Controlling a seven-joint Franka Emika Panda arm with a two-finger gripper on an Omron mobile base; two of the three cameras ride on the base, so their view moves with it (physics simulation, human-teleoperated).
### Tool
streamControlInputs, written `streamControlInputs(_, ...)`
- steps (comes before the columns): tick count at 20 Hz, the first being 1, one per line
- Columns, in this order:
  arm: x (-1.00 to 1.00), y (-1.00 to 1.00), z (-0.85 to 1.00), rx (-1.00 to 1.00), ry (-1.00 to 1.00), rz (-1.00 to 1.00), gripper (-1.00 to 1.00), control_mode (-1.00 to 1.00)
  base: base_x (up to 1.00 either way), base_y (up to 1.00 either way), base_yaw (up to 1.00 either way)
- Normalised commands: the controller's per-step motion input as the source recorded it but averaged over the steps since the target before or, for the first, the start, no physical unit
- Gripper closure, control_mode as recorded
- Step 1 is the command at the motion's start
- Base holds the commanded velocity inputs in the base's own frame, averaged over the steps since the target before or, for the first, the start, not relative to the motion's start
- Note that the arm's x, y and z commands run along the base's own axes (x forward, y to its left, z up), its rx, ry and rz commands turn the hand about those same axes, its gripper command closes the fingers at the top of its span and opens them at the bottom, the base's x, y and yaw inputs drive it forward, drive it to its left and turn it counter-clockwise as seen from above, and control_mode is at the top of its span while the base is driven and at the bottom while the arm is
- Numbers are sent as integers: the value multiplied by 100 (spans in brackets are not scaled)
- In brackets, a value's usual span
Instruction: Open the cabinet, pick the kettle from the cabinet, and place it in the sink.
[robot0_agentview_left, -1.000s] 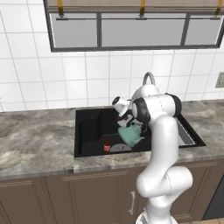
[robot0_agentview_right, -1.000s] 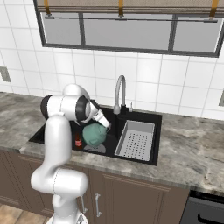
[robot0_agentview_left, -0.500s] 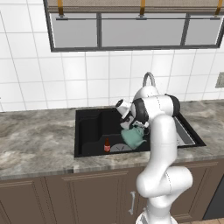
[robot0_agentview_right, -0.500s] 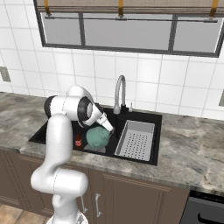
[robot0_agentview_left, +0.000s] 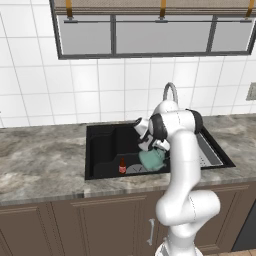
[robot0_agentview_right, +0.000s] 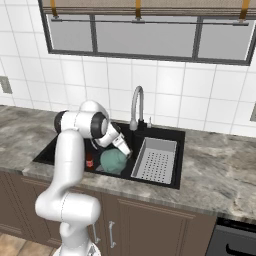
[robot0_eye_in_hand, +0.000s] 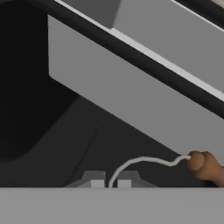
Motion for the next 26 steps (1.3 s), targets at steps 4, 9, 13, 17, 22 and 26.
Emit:
streamControlInputs(4, 7, -10, -15, 0, 0, -4, 100, -100, 0, 0, 0)
streamControlInputs(9, 7, -6, -16, 0, 0, -3, 100, -100, 0, 0, 0)
streamControlInputs(13, 4, -1, -18, 0, 0, -3, 100, -100, 0, 0, 0)
streamControlInputs(17, 6, 0, -18, 0, 0, -3, 100, -100, 0, 0, 0)
streamControlInputs(22, 10, 0, -16, 0, -1, -4, 100, -100, 0, 0, 0)
streamControlInputs(26, 12, 0, -11, 0, -2, -5, 100, -100, 0, 0, 0)
